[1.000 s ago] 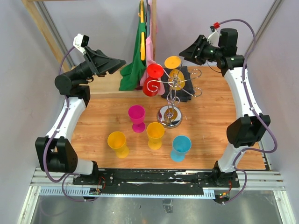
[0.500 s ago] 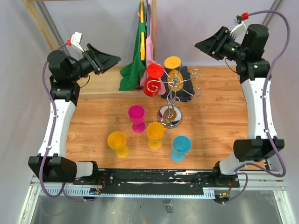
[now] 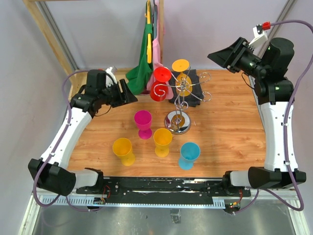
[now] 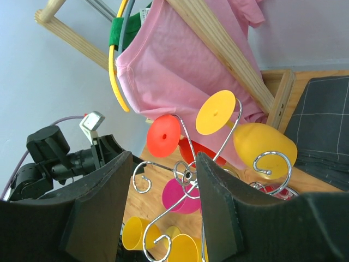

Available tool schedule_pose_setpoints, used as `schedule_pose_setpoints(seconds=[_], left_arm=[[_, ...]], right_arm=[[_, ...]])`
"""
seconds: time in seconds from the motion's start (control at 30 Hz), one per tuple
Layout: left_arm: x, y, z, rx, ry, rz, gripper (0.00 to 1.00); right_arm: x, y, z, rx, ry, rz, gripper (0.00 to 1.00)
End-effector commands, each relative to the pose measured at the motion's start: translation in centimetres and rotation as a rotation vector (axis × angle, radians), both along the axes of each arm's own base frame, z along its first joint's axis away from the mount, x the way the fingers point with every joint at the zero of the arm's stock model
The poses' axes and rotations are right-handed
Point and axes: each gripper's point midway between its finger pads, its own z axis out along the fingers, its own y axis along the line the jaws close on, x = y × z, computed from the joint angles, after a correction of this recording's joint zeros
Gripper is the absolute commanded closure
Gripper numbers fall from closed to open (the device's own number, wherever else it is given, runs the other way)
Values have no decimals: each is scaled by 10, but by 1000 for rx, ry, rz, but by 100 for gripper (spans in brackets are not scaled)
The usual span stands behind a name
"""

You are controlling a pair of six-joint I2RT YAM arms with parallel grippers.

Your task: Place the wine glass upside down on the wine glass rack

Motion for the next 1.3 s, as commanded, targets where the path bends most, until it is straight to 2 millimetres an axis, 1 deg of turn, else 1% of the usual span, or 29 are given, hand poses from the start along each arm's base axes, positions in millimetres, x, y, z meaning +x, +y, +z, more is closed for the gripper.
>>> schedule_pose_setpoints(seconds=[0.0,0.13,0.27,0.4,0.6,0.67,0.73,0.83,0.93,1.07,1.17,1.23,1.27], left_arm=[[-13,27,-37,249,58,57,37],[-21,25,-55,352,93,43,37],[-27,12,-70,396,126,-1,36],[-26,1,-78,419,140,-31,39],[-21,-1,-96,478,173,-33,41],[-21,-3,-101,492,184,-40,43],[-20,-5,-106,506,191,-45,48],[-19,-8,-109,524,192,-52,58],[-19,-10,-111,539,192,-56,60],[-20,-8,-115,564,199,-55,68],[-20,-7,-117,578,201,-50,79],[-20,-5,-115,589,197,-45,84],[-20,-3,-114,594,195,-41,91]], right_arm=[[-9,-8,6,-20,-49,-30,48],[-14,-7,4,-14,-51,-26,48],[-15,-8,2,-13,-52,-29,47],[-15,-8,1,-14,-49,-32,47],[-15,-9,0,-12,-48,-37,47],[-14,-10,-1,-13,-47,-38,47],[-14,-10,-1,-12,-47,-39,47],[-13,-10,-1,-9,-43,-39,47],[-12,-10,-2,-8,-43,-41,47],[-10,-10,-3,0,-39,-41,47],[-9,-11,-4,2,-34,-45,47],[-9,-11,-5,2,-33,-50,47],[-8,-12,-6,2,-30,-53,47]])
